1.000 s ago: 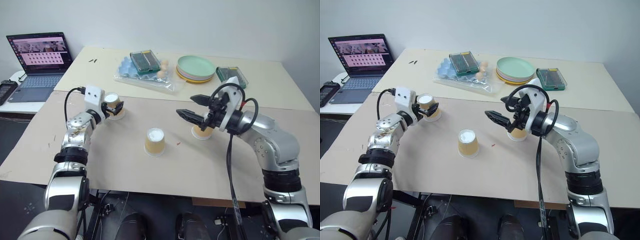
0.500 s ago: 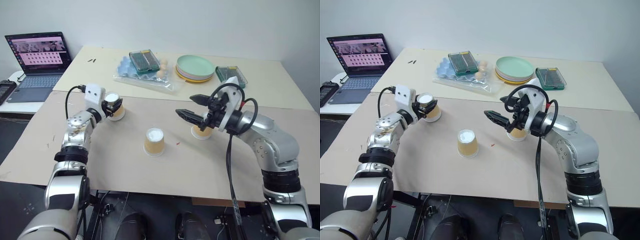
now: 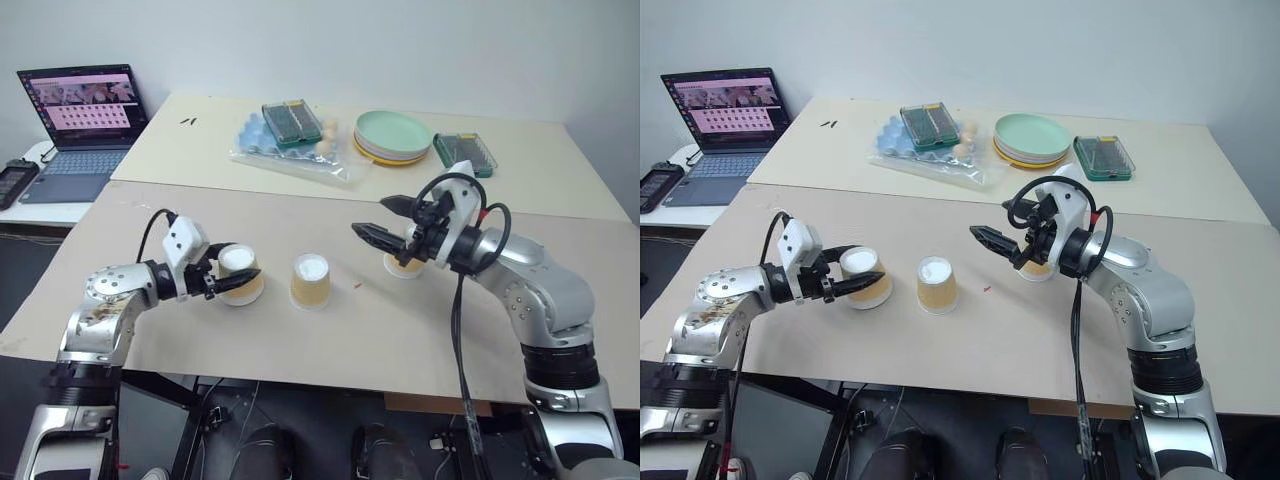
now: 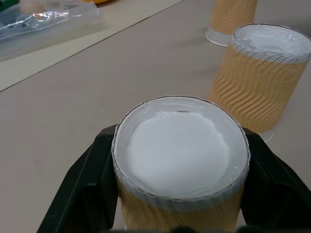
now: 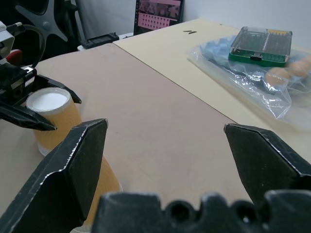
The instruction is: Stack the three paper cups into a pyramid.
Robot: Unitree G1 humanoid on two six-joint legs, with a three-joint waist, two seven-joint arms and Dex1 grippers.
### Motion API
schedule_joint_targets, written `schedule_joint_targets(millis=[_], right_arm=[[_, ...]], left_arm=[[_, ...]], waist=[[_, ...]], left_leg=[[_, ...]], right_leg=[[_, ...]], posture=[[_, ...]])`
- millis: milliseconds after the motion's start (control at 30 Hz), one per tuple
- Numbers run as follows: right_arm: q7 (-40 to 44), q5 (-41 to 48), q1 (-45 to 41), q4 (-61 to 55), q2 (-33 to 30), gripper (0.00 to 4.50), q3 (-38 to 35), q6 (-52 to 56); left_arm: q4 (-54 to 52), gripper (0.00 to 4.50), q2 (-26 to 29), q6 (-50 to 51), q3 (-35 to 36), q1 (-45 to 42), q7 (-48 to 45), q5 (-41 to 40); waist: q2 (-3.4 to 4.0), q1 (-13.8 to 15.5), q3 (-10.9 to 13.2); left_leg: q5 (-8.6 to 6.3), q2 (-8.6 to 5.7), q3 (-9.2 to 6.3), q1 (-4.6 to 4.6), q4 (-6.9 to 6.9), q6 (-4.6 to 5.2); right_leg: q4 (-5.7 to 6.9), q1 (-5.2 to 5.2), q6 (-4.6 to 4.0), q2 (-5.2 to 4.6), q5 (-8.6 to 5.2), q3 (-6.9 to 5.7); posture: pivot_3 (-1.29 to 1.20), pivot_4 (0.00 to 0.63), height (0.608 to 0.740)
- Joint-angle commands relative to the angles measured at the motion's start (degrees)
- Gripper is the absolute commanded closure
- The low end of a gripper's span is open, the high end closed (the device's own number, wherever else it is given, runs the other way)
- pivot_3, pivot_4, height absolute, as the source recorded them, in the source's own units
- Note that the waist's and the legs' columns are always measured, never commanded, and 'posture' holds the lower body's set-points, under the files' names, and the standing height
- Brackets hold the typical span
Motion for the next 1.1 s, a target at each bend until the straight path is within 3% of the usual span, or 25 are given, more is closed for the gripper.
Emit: schedule_joint_targets(millis=[33,200,533,567,733,900,1100], right_arm=[[-0.6,1.3,0.2,-3.4,-0.6,0.0,-2.5,0.5],[-1.1,1.4,0.8,-4.5,-1.4,0.0,-3.4,1.6],[-2.1,1.5,1.5,-5.3,-1.8,0.0,-4.2,2.3],[-2.1,1.5,1.5,-5.2,-1.8,0.0,-4.3,2.2],[-2.0,1.3,1.3,-4.4,-1.8,0.0,-4.5,1.7],[-0.5,2.1,2.0,-3.4,-4.3,0.0,-7.9,1.8],[4.8,3.4,10.8,-1.3,-15.1,0.0,-20.0,2.6]], left_arm=[[1.3,1.89,-4.7,-2.3,-4.3,-4.1,-0.2,1.5],[2.2,1.89,-8.0,-2.2,-7.3,-5.5,-1.9,1.8],[-0.4,1.89,-5.9,0.0,-6.4,-5.7,-4.3,0.7],[-1.2,1.39,-5.6,0.5,-6.0,-5.5,-4.4,0.2],[-5.6,0.07,-3.5,2.0,-5.3,-4.5,-5.0,-0.9],[-12.9,0.07,1.0,8.1,-2.1,-4.1,-5.7,-5.3],[-23.6,0.07,9.7,22.1,7.3,-2.9,-6.1,-17.9]], waist=[[0.0,0.4,0.0],[0.0,0.0,0.0],[0.0,-0.2,0.0],[0.0,-0.2,0.0],[0.0,-0.3,0.0],[0.01,-0.2,0.0],[0.02,0.2,0.0]], left_leg=[[0.0,-0.01,0.0,-0.01,0.02,0.0],[0.01,-0.02,0.02,-0.06,-0.01,0.02],[0.01,0.01,0.01,-0.03,-0.01,0.02],[0.01,0.01,0.01,-0.03,-0.01,0.02],[0.01,0.01,0.01,-0.05,-0.02,0.02],[0.01,0.01,-0.01,-0.06,-0.01,0.02],[0.0,0.0,-0.05,-0.08,-0.04,0.03]], right_leg=[[0.0,0.0,0.0,0.0,0.0,0.0],[0.07,-0.01,0.0,0.08,0.0,-0.02],[-0.01,-0.01,0.01,0.07,0.0,0.01],[-0.01,-0.01,0.01,0.07,0.0,0.01],[0.0,-0.02,0.01,0.07,0.0,0.02],[-0.01,-0.03,0.01,0.06,0.0,0.02],[-0.03,-0.01,0.02,0.04,-0.01,0.01]], posture=[[0.0,0.15,0.706],[0.0,0.15,0.706],[0.0,0.15,0.706],[0.0,0.15,0.706],[0.0,0.15,0.706],[0.0,0.15,0.706],[0.0,0.15,0.706]])
